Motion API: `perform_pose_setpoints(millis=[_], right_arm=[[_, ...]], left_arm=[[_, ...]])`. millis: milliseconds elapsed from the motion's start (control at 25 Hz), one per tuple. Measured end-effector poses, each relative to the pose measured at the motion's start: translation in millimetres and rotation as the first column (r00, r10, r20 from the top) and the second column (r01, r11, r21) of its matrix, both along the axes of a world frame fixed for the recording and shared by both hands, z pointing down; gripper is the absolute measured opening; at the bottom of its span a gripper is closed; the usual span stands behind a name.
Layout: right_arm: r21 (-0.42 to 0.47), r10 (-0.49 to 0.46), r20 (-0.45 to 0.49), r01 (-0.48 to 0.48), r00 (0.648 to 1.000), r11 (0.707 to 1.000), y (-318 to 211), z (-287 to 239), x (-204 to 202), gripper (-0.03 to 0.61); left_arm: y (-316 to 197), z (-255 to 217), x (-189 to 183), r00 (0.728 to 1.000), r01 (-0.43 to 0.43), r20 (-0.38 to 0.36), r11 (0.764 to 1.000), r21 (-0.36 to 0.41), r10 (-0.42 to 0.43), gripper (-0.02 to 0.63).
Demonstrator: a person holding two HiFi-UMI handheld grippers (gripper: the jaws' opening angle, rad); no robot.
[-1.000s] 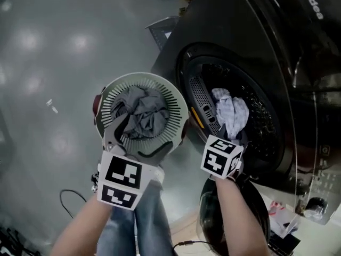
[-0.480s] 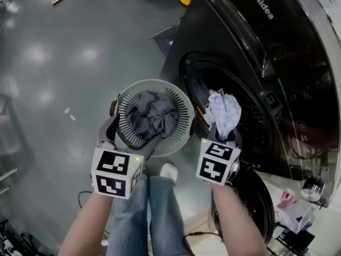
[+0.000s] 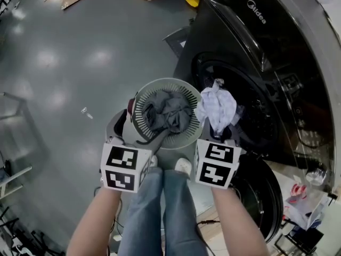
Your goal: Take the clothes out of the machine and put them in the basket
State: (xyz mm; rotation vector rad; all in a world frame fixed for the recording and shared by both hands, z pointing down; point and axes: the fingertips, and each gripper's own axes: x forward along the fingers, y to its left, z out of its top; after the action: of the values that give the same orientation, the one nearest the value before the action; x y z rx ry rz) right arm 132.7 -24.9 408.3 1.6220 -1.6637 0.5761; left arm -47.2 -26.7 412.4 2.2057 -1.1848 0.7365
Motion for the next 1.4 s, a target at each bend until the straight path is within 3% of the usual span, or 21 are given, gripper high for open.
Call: perform_pose_setpoints(millis=[280,640,720,840,960,1400], right_arm=[[0.012,-0.108,0.118,0.108,0.987,0.994,0,-27,-60,0.094],[-0.003,-0.159,0.318,0.168,0.935,0.986,-3,-6,-97,0.098],[-0.025,-0.165,0.312,0.182,0.936,0.983,-2,10,-101,0.122],[-0.098,-0.163,0.290,0.199,0.943,0.975,1,44,-101,0.374],[-0.139,-0.145,0.276,0.189,0.950,0.972,2,68,-93,0.435],[-0.250,-0.081,0.146,0.116,0.986,0.961,4,152,-35,0.439]], left_arm=[[-3,-19,-13,0.999,-0.018,0.027,0.999,0.030,0.017,0.509],[-17,-24,-33,1.000,0.007,0.030,0.999,0.051,-0.009,0.509],[-16,-19,-36,0.999,0.008,0.033,0.999,0.038,-0.010,0.509],[-16,-10,-39,0.999,0.006,0.037,1.000,0.024,-0.007,0.509],[-17,-1,-41,0.999,0.010,0.034,1.000,0.020,-0.011,0.509],[-13,51,-40,0.999,0.028,0.027,0.999,-0.041,-0.027,0.509]])
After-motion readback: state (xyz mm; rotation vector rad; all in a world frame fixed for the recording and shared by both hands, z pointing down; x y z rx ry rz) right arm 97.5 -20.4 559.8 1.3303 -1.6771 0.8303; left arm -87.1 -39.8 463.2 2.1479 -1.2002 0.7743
